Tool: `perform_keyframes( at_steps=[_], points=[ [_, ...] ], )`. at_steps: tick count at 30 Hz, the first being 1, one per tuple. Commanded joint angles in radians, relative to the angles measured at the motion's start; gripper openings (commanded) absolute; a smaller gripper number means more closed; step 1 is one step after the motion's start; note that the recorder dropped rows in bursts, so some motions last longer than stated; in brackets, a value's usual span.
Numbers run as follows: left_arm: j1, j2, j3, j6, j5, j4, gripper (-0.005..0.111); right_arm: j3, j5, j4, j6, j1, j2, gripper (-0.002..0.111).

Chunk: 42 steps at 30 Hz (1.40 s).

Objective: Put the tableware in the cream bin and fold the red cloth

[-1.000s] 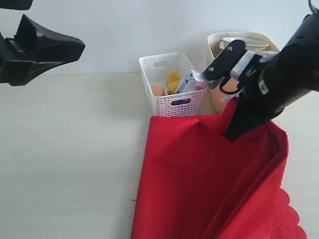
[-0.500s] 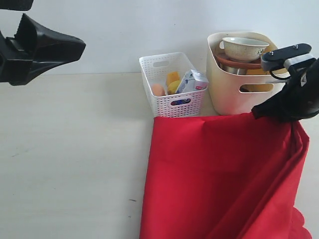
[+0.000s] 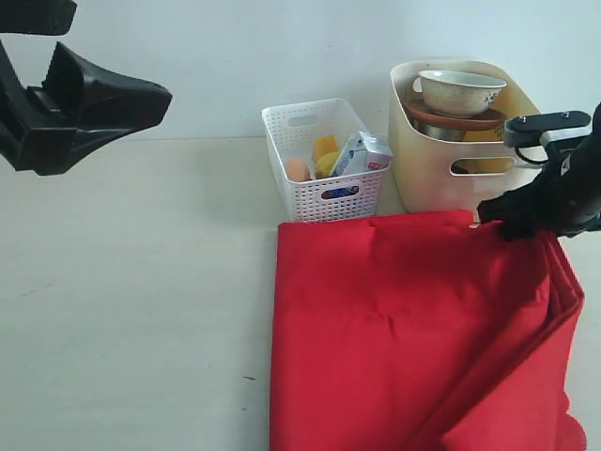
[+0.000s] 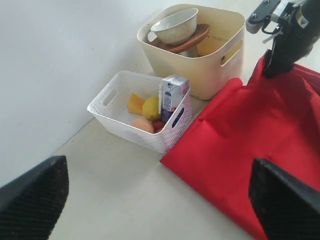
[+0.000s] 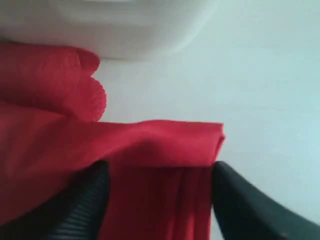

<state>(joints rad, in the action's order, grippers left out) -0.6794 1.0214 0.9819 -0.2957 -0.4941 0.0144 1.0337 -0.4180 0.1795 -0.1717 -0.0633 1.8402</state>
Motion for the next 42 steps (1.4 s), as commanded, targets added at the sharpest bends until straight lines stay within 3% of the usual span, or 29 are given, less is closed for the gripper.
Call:
perform_keyframes(
  at_steps=[1,4,11,17,19,25,30,37,42],
  points=[
    [0.002,-0.01,-0.013,0.012,0.045,-0.014,0.093,0.07,-0.099,0.04,0.005,0.005,-0.031,0.084],
    [0.002,-0.01,-0.02,0.012,0.059,-0.025,0.093,0.099,-0.187,0.074,0.022,0.005,-0.054,0.09],
    [0.002,-0.008,-0.124,0.097,0.228,-0.035,0.093,0.09,-0.373,0.035,0.091,0.019,-0.073,0.09],
    [0.002,-0.008,-0.168,0.09,0.248,-0.024,0.092,-0.019,-0.318,-0.042,0.112,0.019,-0.087,0.09],
    [0.002,-0.012,-0.168,0.09,0.239,-0.014,0.084,-0.049,-0.3,-0.098,0.14,0.019,-0.087,0.09],
    [0.002,-0.044,-0.168,0.088,0.204,-0.014,0.042,-0.136,-0.193,-0.197,0.165,0.019,-0.078,0.09],
    [0.002,-0.072,-0.168,0.085,0.182,-0.014,0.023,-0.159,-0.191,-0.116,0.084,0.019,-0.043,0.09],
    [0.002,-0.09,-0.168,0.085,0.182,-0.014,0.008,-0.159,-0.34,0.069,-0.014,0.017,-0.032,0.09],
    [0.002,-0.09,-0.168,0.085,0.185,-0.014,0.008,-0.159,-0.441,0.107,-0.015,0.017,-0.072,0.088]
  ],
)
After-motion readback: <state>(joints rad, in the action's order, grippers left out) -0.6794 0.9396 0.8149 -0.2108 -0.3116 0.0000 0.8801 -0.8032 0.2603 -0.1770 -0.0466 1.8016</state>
